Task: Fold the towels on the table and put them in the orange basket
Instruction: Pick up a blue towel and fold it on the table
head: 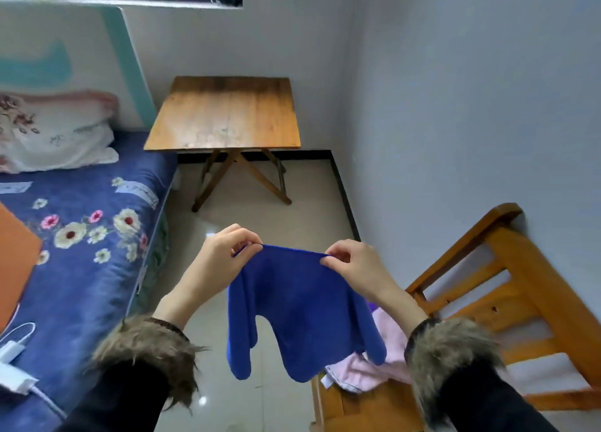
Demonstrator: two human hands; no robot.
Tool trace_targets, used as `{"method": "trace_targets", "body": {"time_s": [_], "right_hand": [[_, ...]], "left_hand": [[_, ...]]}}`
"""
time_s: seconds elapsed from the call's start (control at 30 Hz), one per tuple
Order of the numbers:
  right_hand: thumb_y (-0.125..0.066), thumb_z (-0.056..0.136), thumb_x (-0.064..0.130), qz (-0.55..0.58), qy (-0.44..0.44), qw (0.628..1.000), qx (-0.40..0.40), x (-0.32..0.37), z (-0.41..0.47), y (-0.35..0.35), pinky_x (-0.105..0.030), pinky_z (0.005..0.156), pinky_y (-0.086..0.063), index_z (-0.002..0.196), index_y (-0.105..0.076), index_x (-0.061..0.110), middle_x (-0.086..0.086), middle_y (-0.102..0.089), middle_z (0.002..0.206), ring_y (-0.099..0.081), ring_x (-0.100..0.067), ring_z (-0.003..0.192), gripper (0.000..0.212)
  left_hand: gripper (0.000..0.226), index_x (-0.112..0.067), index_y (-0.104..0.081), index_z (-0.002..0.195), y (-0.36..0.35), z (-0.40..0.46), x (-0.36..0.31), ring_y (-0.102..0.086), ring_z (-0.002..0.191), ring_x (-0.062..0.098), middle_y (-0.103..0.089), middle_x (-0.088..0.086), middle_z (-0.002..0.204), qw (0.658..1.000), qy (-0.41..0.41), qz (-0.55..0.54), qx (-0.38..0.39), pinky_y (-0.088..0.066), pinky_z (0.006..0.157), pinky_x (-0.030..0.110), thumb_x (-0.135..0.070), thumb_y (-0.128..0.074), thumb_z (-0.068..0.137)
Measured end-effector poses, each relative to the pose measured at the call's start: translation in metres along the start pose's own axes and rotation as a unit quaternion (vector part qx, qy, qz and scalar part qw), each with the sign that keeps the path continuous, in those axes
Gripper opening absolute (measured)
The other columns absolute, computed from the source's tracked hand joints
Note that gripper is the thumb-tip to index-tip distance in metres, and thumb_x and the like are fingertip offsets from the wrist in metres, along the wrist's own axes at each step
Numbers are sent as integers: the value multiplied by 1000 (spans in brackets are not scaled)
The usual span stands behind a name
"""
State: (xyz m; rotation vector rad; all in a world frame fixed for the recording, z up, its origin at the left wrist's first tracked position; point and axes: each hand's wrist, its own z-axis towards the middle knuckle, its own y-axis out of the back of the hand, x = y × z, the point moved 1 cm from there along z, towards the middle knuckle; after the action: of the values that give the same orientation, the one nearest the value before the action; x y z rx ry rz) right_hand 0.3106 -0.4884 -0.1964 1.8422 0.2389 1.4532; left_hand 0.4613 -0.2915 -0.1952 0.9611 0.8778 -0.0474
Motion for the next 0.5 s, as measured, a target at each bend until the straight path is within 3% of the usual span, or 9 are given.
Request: {"method": "trace_targets", "body": {"time_s": [0.1, 0.3, 0.4, 0.5], "right_hand": [[-61, 87, 19, -36, 38, 998, -39, 36, 35, -16, -2, 62, -35, 76, -63, 25, 16, -52, 74, -49, 2, 70, 12], [-47, 93, 11, -92, 43, 995, -1, 86, 98, -66, -9, 66, -32, 92, -64, 15, 12, -47, 82, -47, -5, 77, 17], [-48, 94, 15, -80, 36, 996, -34, 109, 127, -83, -17, 69, -34, 87, -60, 16, 5, -51, 82, -49, -10, 78, 14], [-51, 94, 22, -67, 27, 995, -75, 128, 159, -88, -18, 60, -34, 76, -53, 18, 6, -53, 73, -50, -13, 71, 19]], "left_hand": [[11, -17, -67, 86, 42, 7, 26, -52, 70, 2, -54, -17, 81, 999, -15, 26, -10, -37, 66, 6, -8, -62, 87], [12, -12, -67, 90, 108, 22, 87, -53, 72, 6, -56, -6, 85, 999, -20, 49, 4, -39, 69, 10, -4, -58, 89], [9, -10, -65, 89, 133, 38, 113, -50, 73, 0, -54, -6, 83, 999, -13, 53, -2, -37, 68, 9, -4, -58, 89], [8, -12, -63, 85, 155, 65, 135, -50, 73, -2, -53, -10, 80, 998, -10, 56, -21, -36, 68, 7, -5, -60, 87]]}}
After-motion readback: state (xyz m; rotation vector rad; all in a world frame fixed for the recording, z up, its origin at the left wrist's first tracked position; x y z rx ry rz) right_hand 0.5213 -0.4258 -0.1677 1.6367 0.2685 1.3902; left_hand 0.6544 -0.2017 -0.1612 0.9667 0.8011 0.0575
